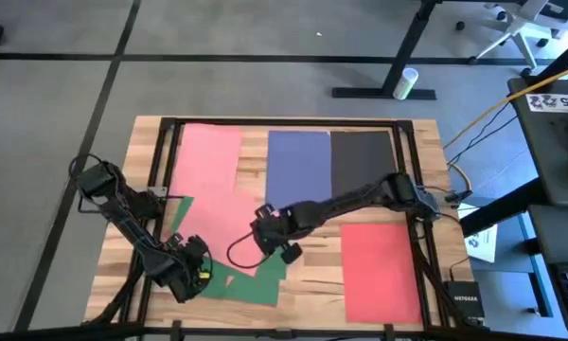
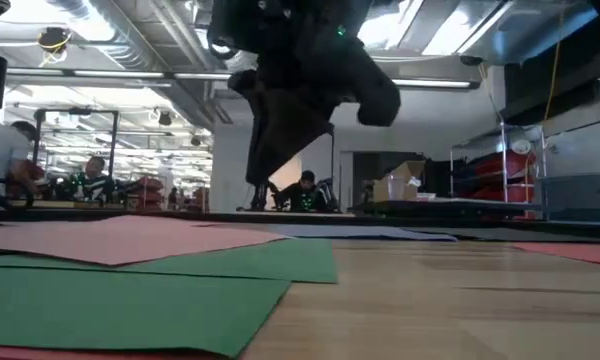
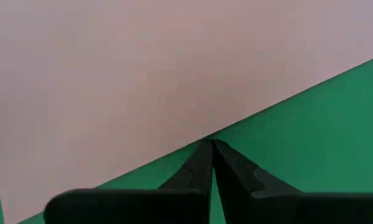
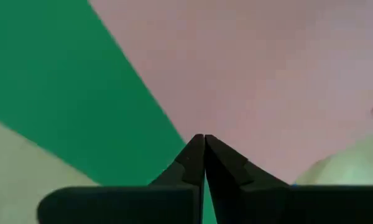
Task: Organize paper
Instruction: Stack the pink paper on top of the other pink paper on the table
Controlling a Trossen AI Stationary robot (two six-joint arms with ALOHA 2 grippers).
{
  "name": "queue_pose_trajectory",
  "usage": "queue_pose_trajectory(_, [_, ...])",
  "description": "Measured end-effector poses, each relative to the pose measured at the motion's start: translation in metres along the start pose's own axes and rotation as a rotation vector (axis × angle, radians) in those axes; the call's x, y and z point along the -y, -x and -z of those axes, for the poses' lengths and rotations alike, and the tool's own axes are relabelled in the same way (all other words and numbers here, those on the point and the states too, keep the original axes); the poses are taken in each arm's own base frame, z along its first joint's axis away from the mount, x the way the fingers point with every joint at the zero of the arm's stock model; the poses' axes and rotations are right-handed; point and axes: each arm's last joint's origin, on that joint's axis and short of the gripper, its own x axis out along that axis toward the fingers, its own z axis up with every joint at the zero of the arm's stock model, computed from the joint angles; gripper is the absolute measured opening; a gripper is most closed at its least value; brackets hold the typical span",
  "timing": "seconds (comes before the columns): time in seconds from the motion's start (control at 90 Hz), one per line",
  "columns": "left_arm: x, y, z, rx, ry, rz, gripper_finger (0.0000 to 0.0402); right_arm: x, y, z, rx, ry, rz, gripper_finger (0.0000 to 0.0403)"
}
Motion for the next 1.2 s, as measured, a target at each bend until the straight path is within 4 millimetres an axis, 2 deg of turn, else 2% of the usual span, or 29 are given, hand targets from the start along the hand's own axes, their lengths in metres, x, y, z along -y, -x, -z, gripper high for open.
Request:
queue_pose_trajectory(0.3, [-0.001, -0.001, 0.0, 0.002, -0.006, 0.001, 0.0, -0.026, -0.004, -0.017, 0.057, 0.046, 0.022, 0.0])
queue_pose_trajectory(0.456, [-0.001, -0.002, 0.0, 0.003, -0.003, 0.0, 0.0, -0.026, -0.011, -0.014, 0.033, -0.019, 0.027, 0.0])
queue_pose_trajectory(0.622, [-0.001, -0.002, 0.0, 0.004, 0.004, 0.006, 0.0, -0.025, -0.011, -0.014, 0.068, -0.086, -0.053, 0.0008])
queue_pose_trajectory(0.756, [0.002, -0.003, -0.003, 0.006, 0.032, 0.025, 0.0, -0.033, -0.01, -0.02, 0.107, -0.07, -0.08, 0.0037])
queue_pose_trajectory(0.9, [0.003, -0.004, -0.007, 0.001, 0.043, 0.025, 0.0, -0.043, -0.014, -0.027, 0.15, -0.048, -0.098, 0.0085])
queue_pose_trajectory(1.056, [0.003, -0.006, -0.011, 0.001, 0.038, 0.023, 0.0, -0.057, -0.026, -0.034, 0.186, -0.026, -0.096, 0.013])
queue_pose_trajectory(1.2, [0.004, -0.007, -0.015, 0.005, 0.035, 0.031, 0.0, -0.065, -0.042, -0.036, 0.208, -0.023, -0.107, 0.0151])
